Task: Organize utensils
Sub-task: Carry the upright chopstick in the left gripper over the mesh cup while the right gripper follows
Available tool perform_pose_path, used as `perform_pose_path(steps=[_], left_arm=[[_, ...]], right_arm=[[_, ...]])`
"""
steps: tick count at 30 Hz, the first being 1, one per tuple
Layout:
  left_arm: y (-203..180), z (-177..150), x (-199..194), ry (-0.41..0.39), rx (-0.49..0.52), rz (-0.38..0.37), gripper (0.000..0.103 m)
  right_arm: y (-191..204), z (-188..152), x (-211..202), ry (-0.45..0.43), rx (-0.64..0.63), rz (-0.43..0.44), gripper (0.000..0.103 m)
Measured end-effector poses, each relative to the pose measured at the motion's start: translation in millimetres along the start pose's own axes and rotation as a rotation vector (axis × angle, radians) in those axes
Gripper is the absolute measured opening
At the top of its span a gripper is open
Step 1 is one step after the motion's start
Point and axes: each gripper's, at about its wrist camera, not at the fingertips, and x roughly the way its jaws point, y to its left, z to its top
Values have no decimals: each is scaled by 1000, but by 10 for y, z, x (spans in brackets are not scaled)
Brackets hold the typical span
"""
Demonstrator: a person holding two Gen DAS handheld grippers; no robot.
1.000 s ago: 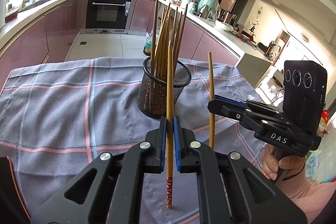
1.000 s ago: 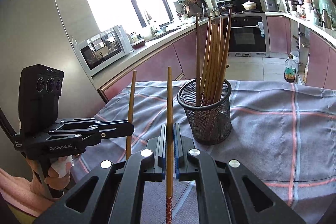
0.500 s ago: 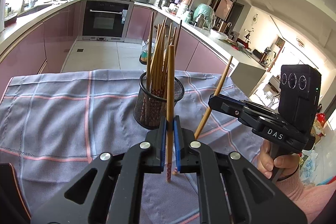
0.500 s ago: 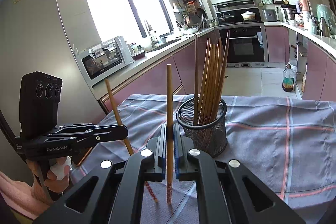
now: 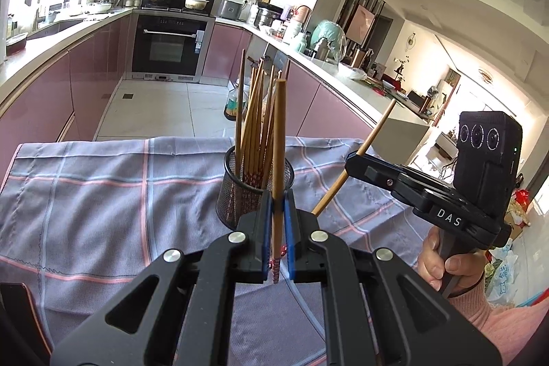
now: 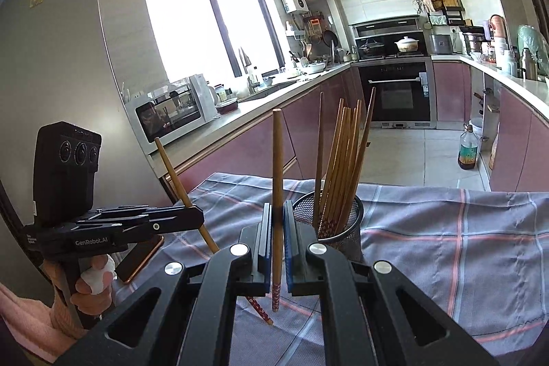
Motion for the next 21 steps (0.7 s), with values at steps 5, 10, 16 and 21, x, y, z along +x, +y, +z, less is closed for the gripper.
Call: perform_pose_path(steps=[5, 10, 16, 21], left_arm=[[-19, 89, -28, -19, 7, 0, 8], [-25, 168, -39, -35, 14, 9, 8], [-39, 273, -93, -64, 26, 11, 8], [-50, 348, -132, -88, 35, 13, 8]], right_arm=[[-12, 72, -37, -19, -10, -9, 5], [-8, 136, -65, -37, -21, -16, 5], [-16, 227, -80, -55, -26, -18, 5], [-16, 295, -88, -71, -34, -20, 5]])
